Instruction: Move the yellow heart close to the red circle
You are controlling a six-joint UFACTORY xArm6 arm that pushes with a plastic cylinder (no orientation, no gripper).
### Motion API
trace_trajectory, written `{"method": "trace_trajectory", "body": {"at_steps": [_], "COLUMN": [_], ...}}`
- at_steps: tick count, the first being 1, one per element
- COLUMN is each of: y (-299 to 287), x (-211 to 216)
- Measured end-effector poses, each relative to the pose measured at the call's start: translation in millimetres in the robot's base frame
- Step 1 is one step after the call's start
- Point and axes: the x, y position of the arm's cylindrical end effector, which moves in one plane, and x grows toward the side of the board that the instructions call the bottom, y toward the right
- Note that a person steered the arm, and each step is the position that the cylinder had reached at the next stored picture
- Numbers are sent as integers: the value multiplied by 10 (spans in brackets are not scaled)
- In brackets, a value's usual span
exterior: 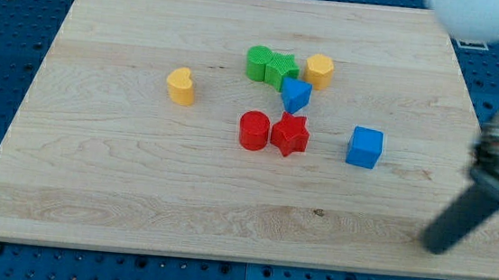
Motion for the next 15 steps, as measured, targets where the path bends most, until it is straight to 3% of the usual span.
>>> {"method": "trace_trajectory", "body": {"at_steps": [2, 3, 4, 5, 6, 9, 12, 15], "y": [-1881, -2758, -3402, -3621, -3503, -3127, -3144, -2583], "x": [-335, -729, -1272, -1863, -2101, -1987, -1958, -1879]}}
